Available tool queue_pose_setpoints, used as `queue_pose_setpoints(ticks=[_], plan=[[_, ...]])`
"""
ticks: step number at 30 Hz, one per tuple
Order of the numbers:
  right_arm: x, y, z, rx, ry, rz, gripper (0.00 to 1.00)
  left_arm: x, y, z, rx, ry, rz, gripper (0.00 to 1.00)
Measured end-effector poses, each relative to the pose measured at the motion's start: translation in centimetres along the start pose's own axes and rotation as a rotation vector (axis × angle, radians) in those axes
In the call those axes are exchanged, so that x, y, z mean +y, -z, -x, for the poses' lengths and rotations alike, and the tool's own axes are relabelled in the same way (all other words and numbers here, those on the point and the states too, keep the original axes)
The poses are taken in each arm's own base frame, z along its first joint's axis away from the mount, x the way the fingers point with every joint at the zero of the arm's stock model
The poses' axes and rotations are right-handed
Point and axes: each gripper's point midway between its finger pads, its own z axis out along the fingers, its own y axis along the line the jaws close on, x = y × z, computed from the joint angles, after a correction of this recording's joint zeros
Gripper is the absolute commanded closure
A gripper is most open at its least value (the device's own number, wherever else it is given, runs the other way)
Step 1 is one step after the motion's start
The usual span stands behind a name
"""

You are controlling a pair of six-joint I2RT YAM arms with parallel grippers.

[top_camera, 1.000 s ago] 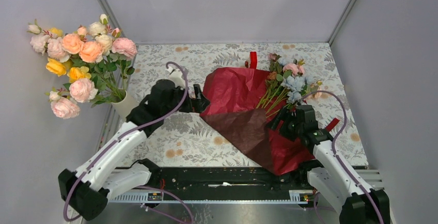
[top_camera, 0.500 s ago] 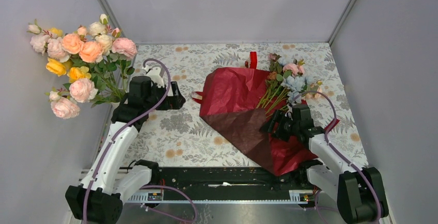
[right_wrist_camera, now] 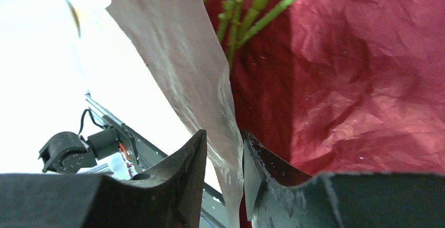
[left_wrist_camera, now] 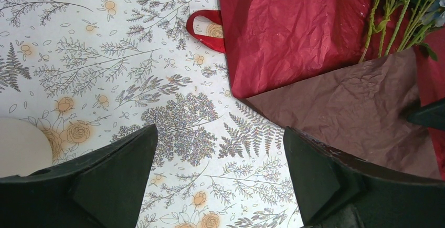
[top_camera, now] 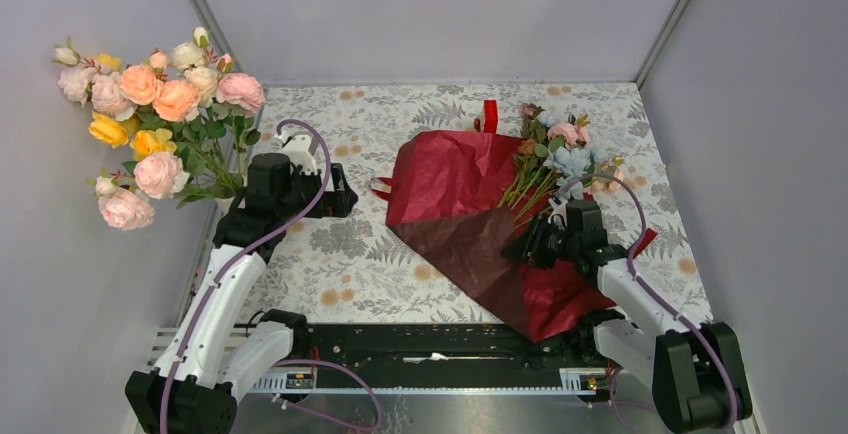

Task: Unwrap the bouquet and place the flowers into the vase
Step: Unfold the wrapping paper at the center of the board.

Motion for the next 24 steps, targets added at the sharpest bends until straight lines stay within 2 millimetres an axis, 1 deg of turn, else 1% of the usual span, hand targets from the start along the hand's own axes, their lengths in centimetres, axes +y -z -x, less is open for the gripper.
queue_pose_setpoints(ticks=[6, 9, 11, 15, 19, 21, 24], plan=[[2.9, 1.6, 0.7, -0.073, 0.068, 0.099, 0.63, 0.0, 0.0, 0.0, 0.001, 0.0, -0.001, 0.01], [4.2, 2.1, 0.2, -0.079, 0.112, 0.141, 0.63, 0.0, 0.0, -0.1, 0.002, 0.0, -0.002, 0.01], [4.9, 2.1, -0.5, -0.06, 0.138, 0.16, 0.62, 0.0, -0.1, -0.1, 0.004, 0.001, -0.004, 0.01], [6.0, 1.6, -3.0, 0.02, 0.186, 0.179, 0.61, -0.1, -0.1, -0.2, 0.003, 0.0, -0.007, 0.01], [7.2, 1.1, -4.7, 0.082, 0.21, 0.191, 0.6, -0.1, -0.1, -0.2, 0.004, 0.0, -0.007, 0.01], [8.3, 1.3, -5.5, 0.102, 0.24, 0.208, 0.59, -0.1, -0.1, -0.2, 0.004, 0.0, -0.008, 0.01], [10.5, 1.7, -6.4, 0.119, 0.297, 0.252, 0.56, -0.1, -0.2, -0.3, 0.009, 0.002, -0.011, 0.01]])
